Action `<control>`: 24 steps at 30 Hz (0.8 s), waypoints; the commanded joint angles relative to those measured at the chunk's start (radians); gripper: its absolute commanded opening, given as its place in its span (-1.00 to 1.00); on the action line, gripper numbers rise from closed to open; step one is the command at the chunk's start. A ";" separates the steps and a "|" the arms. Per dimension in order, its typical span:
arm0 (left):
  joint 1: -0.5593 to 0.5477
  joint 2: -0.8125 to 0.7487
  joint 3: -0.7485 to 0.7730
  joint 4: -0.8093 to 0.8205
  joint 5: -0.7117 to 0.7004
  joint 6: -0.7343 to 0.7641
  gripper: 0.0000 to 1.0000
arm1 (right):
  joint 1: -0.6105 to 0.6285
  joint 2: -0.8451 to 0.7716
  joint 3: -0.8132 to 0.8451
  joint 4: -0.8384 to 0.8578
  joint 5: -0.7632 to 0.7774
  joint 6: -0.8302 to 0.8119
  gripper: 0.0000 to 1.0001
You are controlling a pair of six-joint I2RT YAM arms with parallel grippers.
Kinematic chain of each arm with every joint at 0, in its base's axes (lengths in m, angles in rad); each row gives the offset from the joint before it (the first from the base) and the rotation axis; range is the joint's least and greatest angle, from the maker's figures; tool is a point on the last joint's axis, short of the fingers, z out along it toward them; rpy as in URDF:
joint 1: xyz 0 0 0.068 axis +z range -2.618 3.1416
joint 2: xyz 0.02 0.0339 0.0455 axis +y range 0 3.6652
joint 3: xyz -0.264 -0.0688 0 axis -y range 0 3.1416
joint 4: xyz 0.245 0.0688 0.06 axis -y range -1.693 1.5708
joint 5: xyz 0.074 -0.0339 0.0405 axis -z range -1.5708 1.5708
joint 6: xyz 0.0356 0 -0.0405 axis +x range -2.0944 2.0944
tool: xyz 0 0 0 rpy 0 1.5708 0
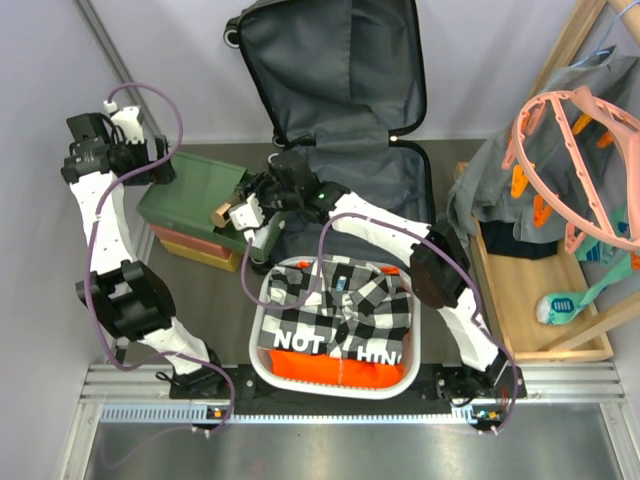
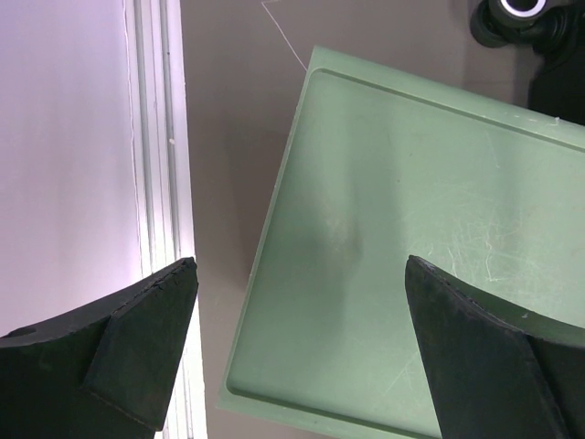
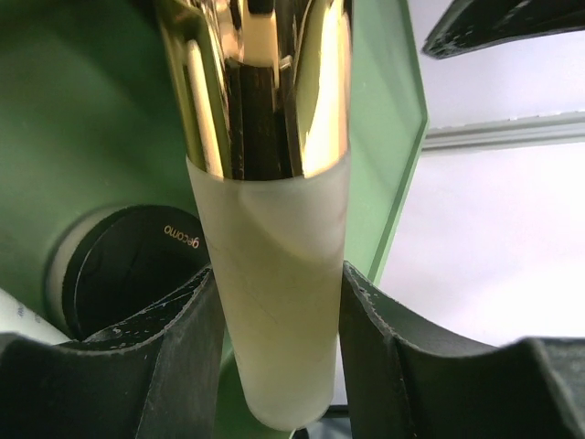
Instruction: Open, take out, and arrange the luggage
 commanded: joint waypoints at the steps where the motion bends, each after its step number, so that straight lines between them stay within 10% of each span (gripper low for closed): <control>1: 0.000 -0.003 0.046 0.002 0.019 0.020 0.97 | 0.013 -0.021 0.006 0.131 0.033 -0.083 -0.73; 9: -0.001 0.002 0.051 -0.001 0.027 0.020 0.97 | 0.022 -0.053 -0.026 0.165 0.044 -0.064 -0.14; 24: 0.000 0.007 0.060 -0.004 0.025 0.023 0.97 | 0.026 -0.150 -0.143 0.185 0.099 -0.089 0.11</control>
